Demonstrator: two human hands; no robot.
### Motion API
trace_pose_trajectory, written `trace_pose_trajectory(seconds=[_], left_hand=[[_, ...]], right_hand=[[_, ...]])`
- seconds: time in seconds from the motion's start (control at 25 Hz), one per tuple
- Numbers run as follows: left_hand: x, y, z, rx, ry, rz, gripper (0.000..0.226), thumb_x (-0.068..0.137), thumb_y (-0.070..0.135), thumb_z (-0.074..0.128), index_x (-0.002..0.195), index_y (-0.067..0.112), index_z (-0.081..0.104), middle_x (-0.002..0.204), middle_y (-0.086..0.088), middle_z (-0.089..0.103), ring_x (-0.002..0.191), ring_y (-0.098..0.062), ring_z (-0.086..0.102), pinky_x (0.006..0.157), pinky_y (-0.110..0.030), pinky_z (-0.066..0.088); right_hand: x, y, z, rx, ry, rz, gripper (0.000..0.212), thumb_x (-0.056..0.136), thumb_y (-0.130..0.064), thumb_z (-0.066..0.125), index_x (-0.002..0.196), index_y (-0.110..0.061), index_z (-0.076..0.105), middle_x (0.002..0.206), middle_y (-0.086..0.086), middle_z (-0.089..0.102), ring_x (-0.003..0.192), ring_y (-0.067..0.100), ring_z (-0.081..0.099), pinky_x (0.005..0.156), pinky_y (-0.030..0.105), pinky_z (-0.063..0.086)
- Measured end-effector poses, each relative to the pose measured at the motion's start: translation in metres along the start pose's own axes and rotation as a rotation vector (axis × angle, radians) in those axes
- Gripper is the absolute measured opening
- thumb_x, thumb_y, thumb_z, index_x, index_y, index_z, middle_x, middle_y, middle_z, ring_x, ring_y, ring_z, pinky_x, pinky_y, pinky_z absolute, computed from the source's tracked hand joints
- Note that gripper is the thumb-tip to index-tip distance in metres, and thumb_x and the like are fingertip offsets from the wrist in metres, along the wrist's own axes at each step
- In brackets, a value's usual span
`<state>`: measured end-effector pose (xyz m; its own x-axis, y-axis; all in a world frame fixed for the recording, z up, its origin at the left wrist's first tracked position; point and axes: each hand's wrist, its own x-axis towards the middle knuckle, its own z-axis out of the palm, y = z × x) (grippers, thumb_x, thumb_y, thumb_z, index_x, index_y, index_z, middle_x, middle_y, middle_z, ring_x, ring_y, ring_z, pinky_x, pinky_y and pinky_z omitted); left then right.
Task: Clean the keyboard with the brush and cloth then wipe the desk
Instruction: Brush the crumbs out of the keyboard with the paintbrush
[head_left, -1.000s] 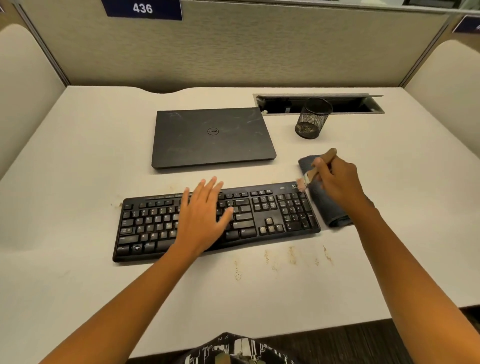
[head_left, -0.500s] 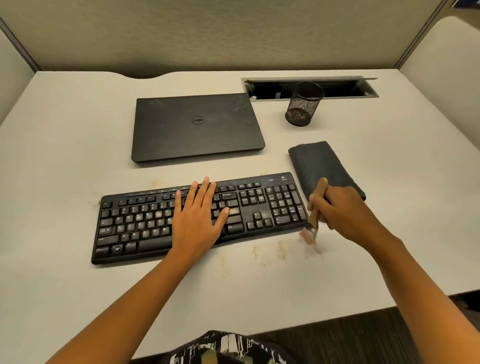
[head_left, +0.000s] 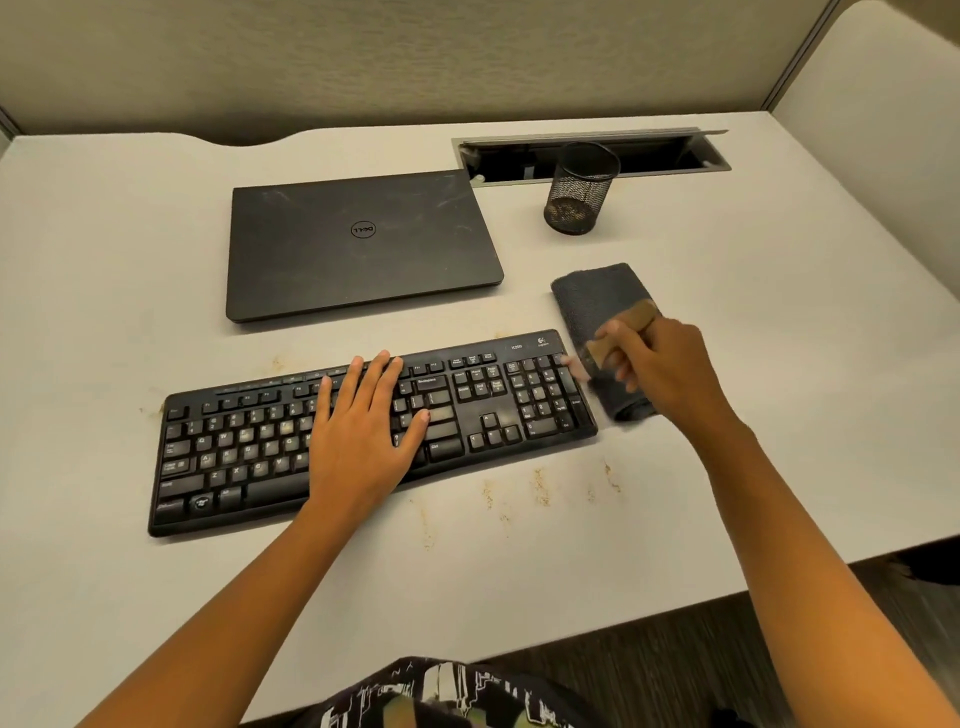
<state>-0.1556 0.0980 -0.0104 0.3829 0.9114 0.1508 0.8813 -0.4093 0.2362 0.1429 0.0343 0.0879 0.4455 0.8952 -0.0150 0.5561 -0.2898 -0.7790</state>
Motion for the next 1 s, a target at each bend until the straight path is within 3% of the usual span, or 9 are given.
trace_pose_trajectory(seconds=[0.16, 0.32, 0.48, 0.64, 0.76, 0.92, 1.0], left_hand=[[0.000, -0.001, 0.001, 0.011, 0.008, -0.003, 0.073, 0.094, 0.064, 0.020, 0.154, 0.023, 0.028, 0.160, 0.003, 0.024, 0.150, -0.018, 0.013, 0.122, -0.045, 0.004], [0.000, 0.000, 0.001, 0.004, 0.008, 0.002, 0.073, 0.094, 0.064, 0.022, 0.153, 0.022, 0.029, 0.160, 0.003, 0.026, 0.150, -0.018, 0.014, 0.122, -0.045, 0.005], [-0.001, -0.001, 0.000, 0.005, 0.015, -0.001, 0.072, 0.094, 0.064, 0.022, 0.153, 0.022, 0.030, 0.160, 0.003, 0.027, 0.150, -0.018, 0.015, 0.122, -0.045, 0.005], [-0.001, -0.001, 0.000, -0.010, 0.011, -0.003, 0.073, 0.093, 0.063, 0.023, 0.153, 0.023, 0.030, 0.160, 0.003, 0.027, 0.150, -0.019, 0.015, 0.122, -0.045, 0.005], [0.000, -0.002, 0.000, -0.027, 0.006, -0.001, 0.073, 0.092, 0.064, 0.023, 0.153, 0.023, 0.030, 0.160, 0.003, 0.027, 0.150, -0.018, 0.015, 0.122, -0.045, 0.006], [0.001, -0.001, 0.000, -0.032, 0.003, -0.002, 0.073, 0.092, 0.064, 0.022, 0.153, 0.023, 0.030, 0.160, 0.004, 0.026, 0.150, -0.018, 0.015, 0.122, -0.045, 0.005], [0.000, -0.001, 0.000, -0.032, 0.004, -0.002, 0.073, 0.092, 0.064, 0.022, 0.153, 0.023, 0.029, 0.160, 0.003, 0.026, 0.150, -0.019, 0.015, 0.122, -0.046, 0.006]], right_hand=[[-0.053, 0.011, -0.023, 0.022, -0.030, 0.028, 0.029, 0.098, -0.023, 0.053, 0.080, -0.009, 0.071, 0.066, 0.007, 0.066, 0.052, 0.008, 0.059, 0.048, 0.015, 0.047], [-0.058, 0.015, -0.013, 0.073, 0.185, -0.002, 0.034, 0.098, -0.025, 0.052, 0.076, -0.005, 0.068, 0.063, 0.007, 0.065, 0.054, 0.016, 0.061, 0.053, 0.024, 0.050], [-0.081, 0.019, 0.003, 0.030, 0.135, -0.005, 0.034, 0.098, -0.017, 0.051, 0.069, -0.008, 0.064, 0.058, 0.001, 0.063, 0.054, 0.012, 0.061, 0.047, 0.016, 0.046], [-0.102, 0.024, 0.012, 0.045, 0.335, -0.017, 0.033, 0.099, -0.022, 0.051, 0.073, -0.008, 0.067, 0.059, -0.005, 0.063, 0.058, 0.006, 0.063, 0.051, 0.010, 0.045], [-0.121, 0.018, 0.033, 0.062, 0.263, -0.111, 0.024, 0.098, -0.018, 0.051, 0.080, -0.016, 0.067, 0.064, -0.013, 0.063, 0.061, 0.006, 0.063, 0.052, 0.014, 0.046], [-0.122, 0.018, 0.036, 0.060, 0.498, -0.112, 0.016, 0.099, -0.020, 0.047, 0.089, -0.025, 0.058, 0.072, -0.007, 0.063, 0.060, 0.010, 0.060, 0.052, 0.016, 0.045], [-0.127, 0.015, 0.050, 0.059, 0.449, -0.183, 0.018, 0.099, -0.021, 0.044, 0.087, -0.023, 0.057, 0.074, -0.015, 0.059, 0.061, 0.005, 0.059, 0.048, 0.013, 0.041]])
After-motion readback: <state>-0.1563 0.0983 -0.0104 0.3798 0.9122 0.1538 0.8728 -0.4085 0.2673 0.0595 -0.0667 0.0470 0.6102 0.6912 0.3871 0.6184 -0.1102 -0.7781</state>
